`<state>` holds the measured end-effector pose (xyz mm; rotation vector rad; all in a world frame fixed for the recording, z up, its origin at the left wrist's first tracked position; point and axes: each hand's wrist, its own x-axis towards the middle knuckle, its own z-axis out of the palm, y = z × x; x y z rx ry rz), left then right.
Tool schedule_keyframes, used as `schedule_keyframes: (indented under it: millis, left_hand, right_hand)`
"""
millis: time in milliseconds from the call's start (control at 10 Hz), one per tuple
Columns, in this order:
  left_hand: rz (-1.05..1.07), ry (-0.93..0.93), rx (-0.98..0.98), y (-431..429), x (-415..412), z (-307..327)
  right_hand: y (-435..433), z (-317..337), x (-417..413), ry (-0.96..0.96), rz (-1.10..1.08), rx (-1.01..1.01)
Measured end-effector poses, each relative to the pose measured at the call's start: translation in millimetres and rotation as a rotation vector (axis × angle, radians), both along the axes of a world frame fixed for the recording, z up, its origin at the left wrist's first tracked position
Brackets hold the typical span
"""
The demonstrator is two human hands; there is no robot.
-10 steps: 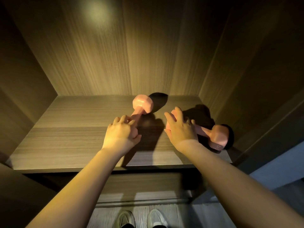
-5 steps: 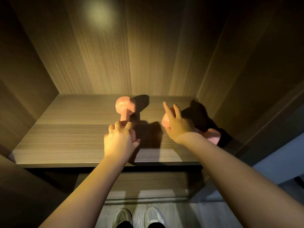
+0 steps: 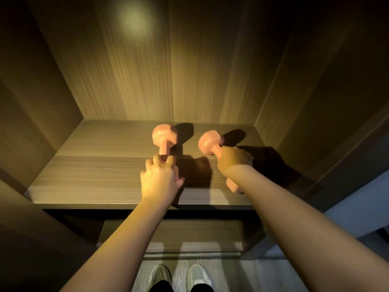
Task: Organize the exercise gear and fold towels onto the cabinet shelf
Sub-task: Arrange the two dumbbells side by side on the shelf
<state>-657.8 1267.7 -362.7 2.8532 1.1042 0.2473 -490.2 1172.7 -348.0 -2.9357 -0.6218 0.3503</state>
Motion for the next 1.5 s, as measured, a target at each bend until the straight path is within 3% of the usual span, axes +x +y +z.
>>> schedule_keyframes:
  millis: [200,500,600,700,800,900,1000,1100,1200,1400,1500]
  left_hand:
    - [0.004,0.048,0.001,0,1,0]
    - [-0.065,0.074,-0.045,6,-5,3]
    - [-0.069,0.066,-0.023,4,-6,3]
    - [-0.072,0.062,-0.017,7,-9,3]
    - [-0.068,0.054,-0.024,15,-17,2]
    - [-0.044,0.043,-0.03,29,-26,0]
    - [-0.008,0.013,-0.026,44,-38,-2]
    - [0.033,-0.03,-0.003,61,-51,-5]
    - [0.06,-0.059,-0.008,80,-63,-5]
    - [0.115,-0.064,0.03,112,-75,-3]
    - [0.14,-0.044,0.049,121,-76,-3]
  right_hand:
    - [38,-2,-15,-0.086,0.042,0.076]
    - [-22,19,-36,0.221,0.319,0.125]
    - [-45,18,-43,0.317,0.308,0.169]
    - [-35,19,-52,0.298,0.328,0.074]
    - [-15,15,-59,0.318,0.339,0.166]
    - [10,12,-71,0.117,0.467,-0.002]
    - [36,2,-75,0.097,0.381,0.022]
    - [48,7,-75,0.611,0.026,0.493]
    - [60,5,-74,0.67,0.028,0.442]
    - [80,-10,-74,0.384,0.292,0.368]
    - [86,-9,-80,0.342,0.38,0.341]
